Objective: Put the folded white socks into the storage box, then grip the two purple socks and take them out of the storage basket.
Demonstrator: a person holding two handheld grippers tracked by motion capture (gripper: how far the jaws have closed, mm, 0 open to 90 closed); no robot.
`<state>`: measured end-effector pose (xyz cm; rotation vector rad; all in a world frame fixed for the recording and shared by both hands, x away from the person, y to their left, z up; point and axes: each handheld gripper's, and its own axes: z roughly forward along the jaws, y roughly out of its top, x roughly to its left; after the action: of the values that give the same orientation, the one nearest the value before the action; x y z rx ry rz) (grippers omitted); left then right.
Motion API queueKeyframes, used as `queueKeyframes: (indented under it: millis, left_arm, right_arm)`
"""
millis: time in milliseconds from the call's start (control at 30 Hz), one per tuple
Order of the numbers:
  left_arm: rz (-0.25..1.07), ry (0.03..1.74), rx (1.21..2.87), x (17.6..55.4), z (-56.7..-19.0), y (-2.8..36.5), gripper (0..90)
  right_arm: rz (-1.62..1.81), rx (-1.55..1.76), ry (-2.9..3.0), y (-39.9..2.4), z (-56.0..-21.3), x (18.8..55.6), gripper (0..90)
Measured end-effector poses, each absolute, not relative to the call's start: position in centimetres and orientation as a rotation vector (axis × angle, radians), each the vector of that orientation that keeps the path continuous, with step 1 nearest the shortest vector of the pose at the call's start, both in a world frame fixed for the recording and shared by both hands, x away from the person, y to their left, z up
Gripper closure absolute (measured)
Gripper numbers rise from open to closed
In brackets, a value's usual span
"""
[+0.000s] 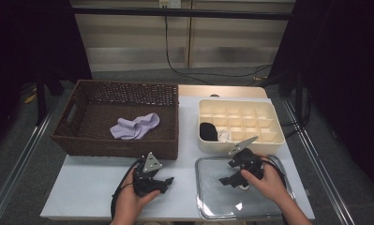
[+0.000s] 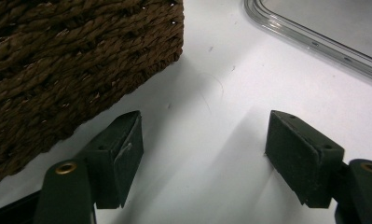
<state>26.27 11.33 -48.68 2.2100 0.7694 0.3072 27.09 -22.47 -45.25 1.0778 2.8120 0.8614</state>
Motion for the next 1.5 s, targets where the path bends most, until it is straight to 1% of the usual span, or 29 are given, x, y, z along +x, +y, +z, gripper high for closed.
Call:
queueKeyframes:
  millis: [133, 400, 1000, 1500]
  left_arm:
    - [0.308, 0.770, 2.210, 26.3, -48.7, 11.3, 27.3]
    - [0.308, 0.767, 2.212, 26.3, -48.7, 11.3, 27.3]
    - [0.308, 0.768, 2.212, 26.3, -48.7, 11.3, 27.3]
    - [0.309, 0.771, 2.210, 26.3, -48.7, 11.3, 27.2]
  right_arm:
    - [0.862, 1.039, 2.811, -22.4, -45.7, 26.7, 18.1]
    - [0.908, 0.958, 2.781, -22.4, -46.3, 26.0, 14.9]
    - [1.023, 0.860, 2.614, -23.0, -47.8, 24.1, 14.7]
    - [1.086, 0.827, 2.561, -23.4, -48.4, 23.6, 14.1]
